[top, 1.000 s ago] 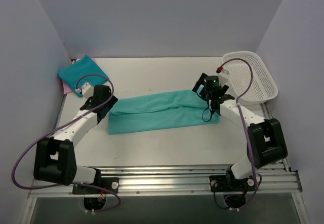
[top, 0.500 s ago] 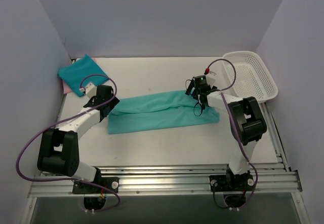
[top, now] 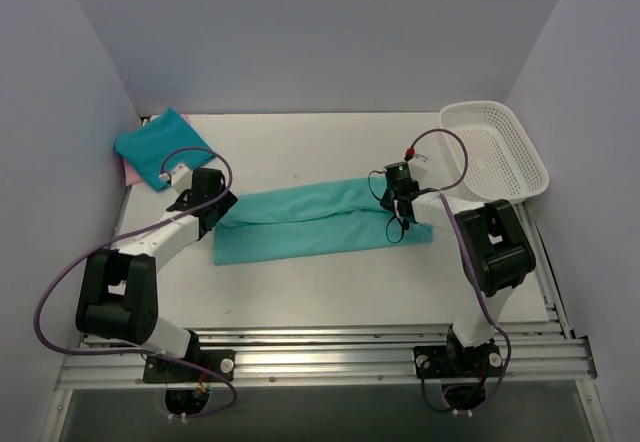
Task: Fold and stack the t-shirts
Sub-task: Fold the other side of the tshirt into a rectangle
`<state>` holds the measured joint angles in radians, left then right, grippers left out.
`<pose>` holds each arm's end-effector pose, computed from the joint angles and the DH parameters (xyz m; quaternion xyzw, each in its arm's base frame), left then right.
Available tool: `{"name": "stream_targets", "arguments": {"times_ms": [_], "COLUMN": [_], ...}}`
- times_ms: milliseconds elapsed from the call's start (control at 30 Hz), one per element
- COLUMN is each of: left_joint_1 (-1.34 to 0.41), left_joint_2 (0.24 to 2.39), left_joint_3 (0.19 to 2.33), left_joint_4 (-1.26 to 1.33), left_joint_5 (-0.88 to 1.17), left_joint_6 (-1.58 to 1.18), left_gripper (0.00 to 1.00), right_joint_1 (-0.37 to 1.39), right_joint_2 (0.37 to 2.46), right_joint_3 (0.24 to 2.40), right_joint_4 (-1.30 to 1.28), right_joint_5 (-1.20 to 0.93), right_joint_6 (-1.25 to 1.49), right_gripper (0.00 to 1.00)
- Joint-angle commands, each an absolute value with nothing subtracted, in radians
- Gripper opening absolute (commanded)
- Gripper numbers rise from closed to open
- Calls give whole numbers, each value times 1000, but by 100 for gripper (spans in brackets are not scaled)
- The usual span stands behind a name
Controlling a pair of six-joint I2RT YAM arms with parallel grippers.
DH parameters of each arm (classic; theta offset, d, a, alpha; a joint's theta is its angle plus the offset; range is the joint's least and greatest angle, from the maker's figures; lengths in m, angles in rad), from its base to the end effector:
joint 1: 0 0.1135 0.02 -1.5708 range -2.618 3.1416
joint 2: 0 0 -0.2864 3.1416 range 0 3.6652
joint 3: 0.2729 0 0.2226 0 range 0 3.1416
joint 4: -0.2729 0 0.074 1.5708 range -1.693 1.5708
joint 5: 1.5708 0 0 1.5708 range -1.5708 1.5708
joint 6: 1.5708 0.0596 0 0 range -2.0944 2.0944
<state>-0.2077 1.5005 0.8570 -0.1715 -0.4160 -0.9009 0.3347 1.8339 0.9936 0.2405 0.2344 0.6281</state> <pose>0.2941 -0.0374 0.2250 -0.3806 0.8294 -0.0268 0.4080 0.3740 0.1154 0.1959 0.1824 0.8610 0.1229 0.4587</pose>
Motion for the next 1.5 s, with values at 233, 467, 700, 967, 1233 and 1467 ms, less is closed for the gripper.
{"name": "stream_targets", "arguments": {"times_ms": [233,467,700,967,1233,1467], "left_joint_1": [-207,-221,-236,-235,-229,-224], "left_joint_2": [1532,1568,1568,1546,1551,1578], "left_joint_3": [876,884,887,870,857,870], "left_joint_4": [-100,-74,-83,-77,-58,-48], "left_joint_5": [-394,-379,-385,-403,-411,-410], "left_joint_6": [-891,-902,-900,-887,-881,-874], "left_gripper": [80,79,78,78,78,78], "right_joint_1": [431,489,469,396,328,316], "right_joint_2": [1402,1221,1480,1765,1901,1956], "right_joint_3": [776,727,877,1087,1206,1243], "right_joint_4": [88,15,84,163,172,176], "right_joint_5": [328,397,449,390,336,316], "right_joint_6": [656,690,658,621,581,575], "right_gripper": [0,41,74,68,64,60]}}
